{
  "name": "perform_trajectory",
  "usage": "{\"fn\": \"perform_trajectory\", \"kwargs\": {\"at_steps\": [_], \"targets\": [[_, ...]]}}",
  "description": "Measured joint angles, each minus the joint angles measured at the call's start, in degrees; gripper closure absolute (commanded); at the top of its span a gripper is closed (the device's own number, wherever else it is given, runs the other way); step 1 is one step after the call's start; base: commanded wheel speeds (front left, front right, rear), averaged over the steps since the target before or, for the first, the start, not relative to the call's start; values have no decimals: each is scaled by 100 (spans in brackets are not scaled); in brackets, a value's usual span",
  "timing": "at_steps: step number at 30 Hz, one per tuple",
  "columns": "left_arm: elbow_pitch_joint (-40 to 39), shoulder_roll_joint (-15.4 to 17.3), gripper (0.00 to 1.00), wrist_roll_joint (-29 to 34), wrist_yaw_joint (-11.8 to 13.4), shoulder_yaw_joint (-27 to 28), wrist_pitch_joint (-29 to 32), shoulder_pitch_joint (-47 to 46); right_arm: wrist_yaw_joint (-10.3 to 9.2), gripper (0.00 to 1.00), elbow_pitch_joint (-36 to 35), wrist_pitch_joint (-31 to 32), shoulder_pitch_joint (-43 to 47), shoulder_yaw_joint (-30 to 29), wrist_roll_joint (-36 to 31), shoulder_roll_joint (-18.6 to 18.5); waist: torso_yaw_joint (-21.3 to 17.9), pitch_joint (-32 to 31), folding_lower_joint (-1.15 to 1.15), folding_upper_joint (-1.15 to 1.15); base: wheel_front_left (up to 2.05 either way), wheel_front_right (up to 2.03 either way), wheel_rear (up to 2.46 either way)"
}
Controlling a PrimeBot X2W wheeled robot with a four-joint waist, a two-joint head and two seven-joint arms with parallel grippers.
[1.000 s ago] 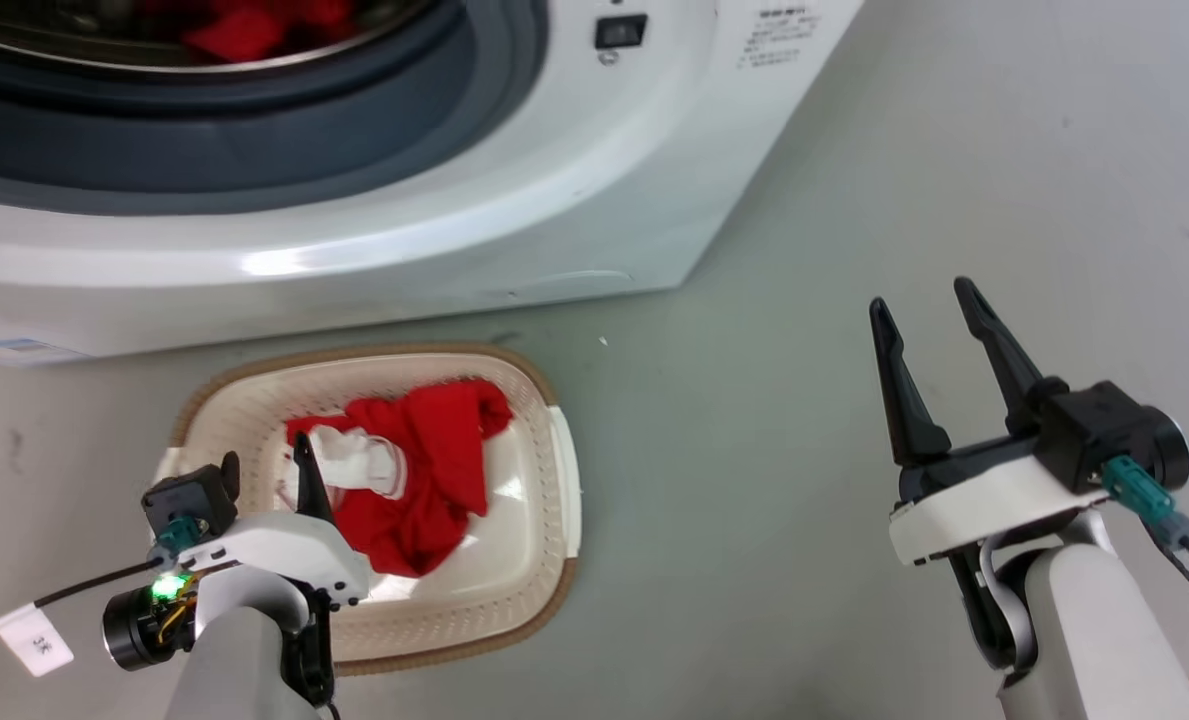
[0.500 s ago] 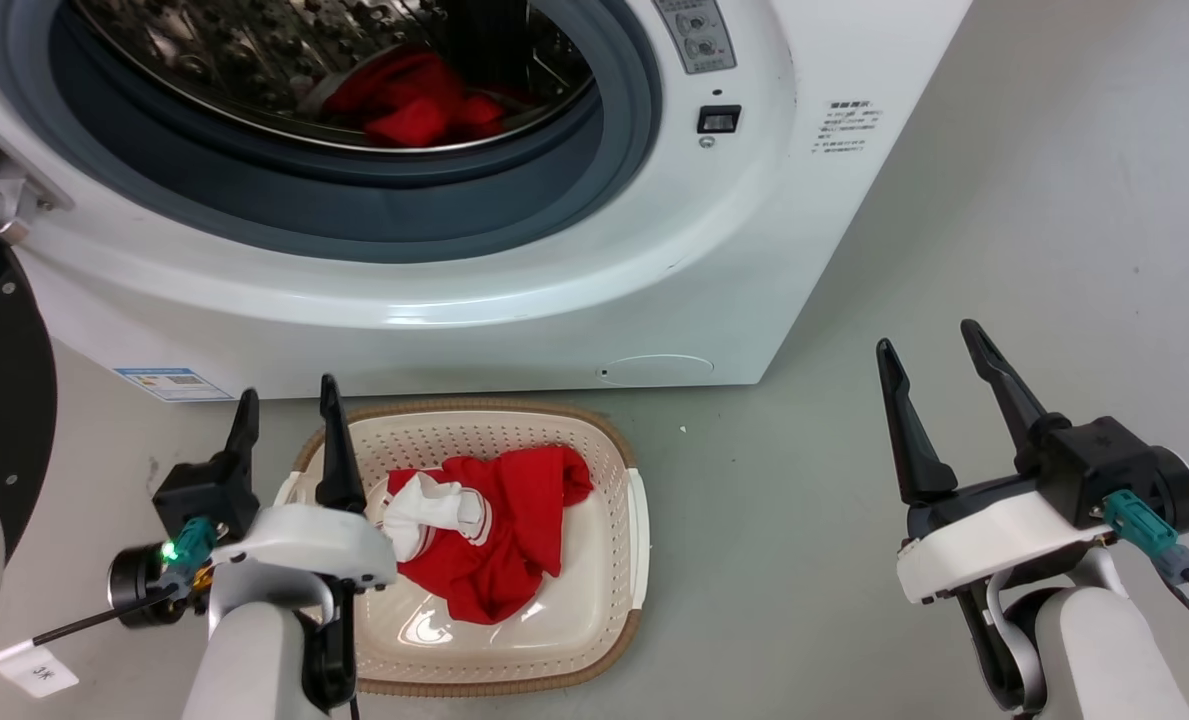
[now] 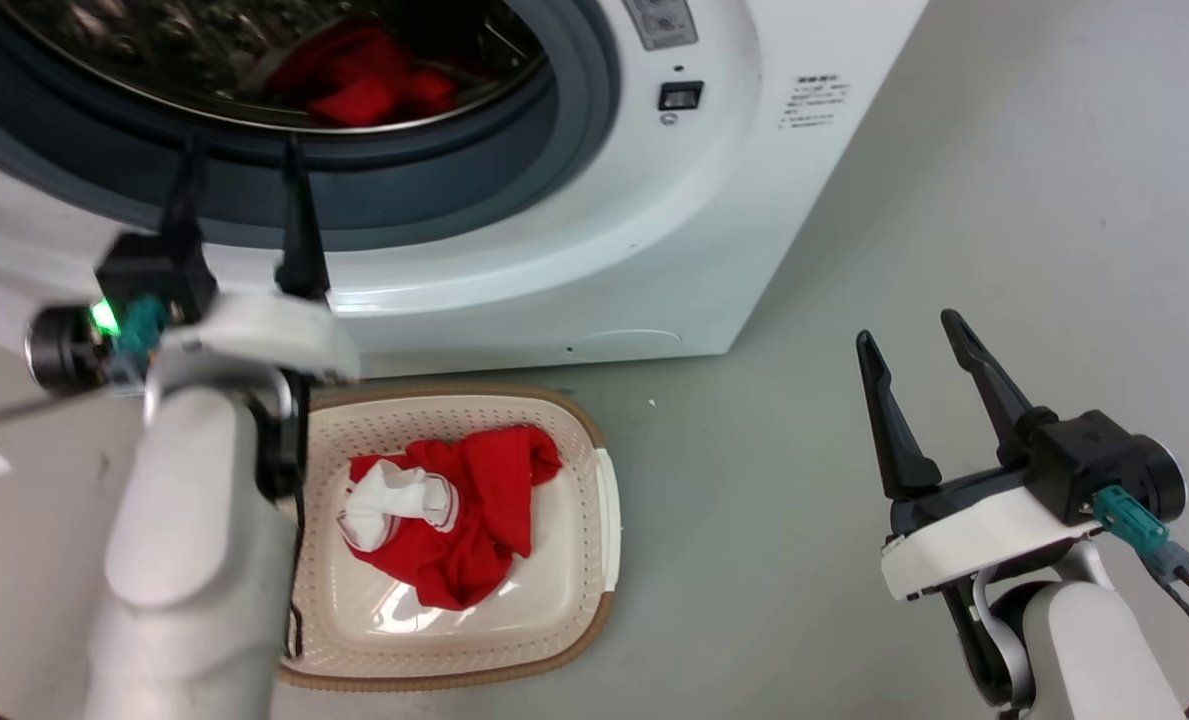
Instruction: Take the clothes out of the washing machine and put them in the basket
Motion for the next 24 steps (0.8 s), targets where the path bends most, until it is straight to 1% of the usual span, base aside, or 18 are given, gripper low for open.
{"fn": "perform_trajectory", "kwargs": {"at_steps": [4, 6, 11, 13, 18, 24], "targets": [[345, 247, 0, 35, -53, 1, 253, -692, 0, 0, 33, -80, -107, 54, 67, 2, -165, 223, 0, 0, 0, 0, 0], [560, 400, 0, 43, -134, 3, 460, -1040, 0, 0, 67, -143, -212, 99, 105, 4, -253, 361, 1, 0, 0, 0, 0], [1131, 770, 0, 78, -224, 0, 988, -1803, 0, 0, 253, -309, -440, 234, 237, 8, -511, 722, 1, 0, 0, 0, 0], [1313, 859, 0, 125, -198, -18, 1248, -2046, 0, 0, 341, -382, -537, 302, 308, 9, -621, 874, 1, 0, 0, 0, 0], [1742, 1223, 0, 140, -229, -5, 1908, -2724, 0, 0, 568, -546, -800, 455, 461, 13, -903, 1256, 1, 0, 0, 0, 0], [2068, 1553, 0, 226, -361, -135, 2865, -3512, 0, 0, 814, -665, -1026, 650, 669, 14, -1200, 1685, 2, 0, 0, 0, 0]]}}
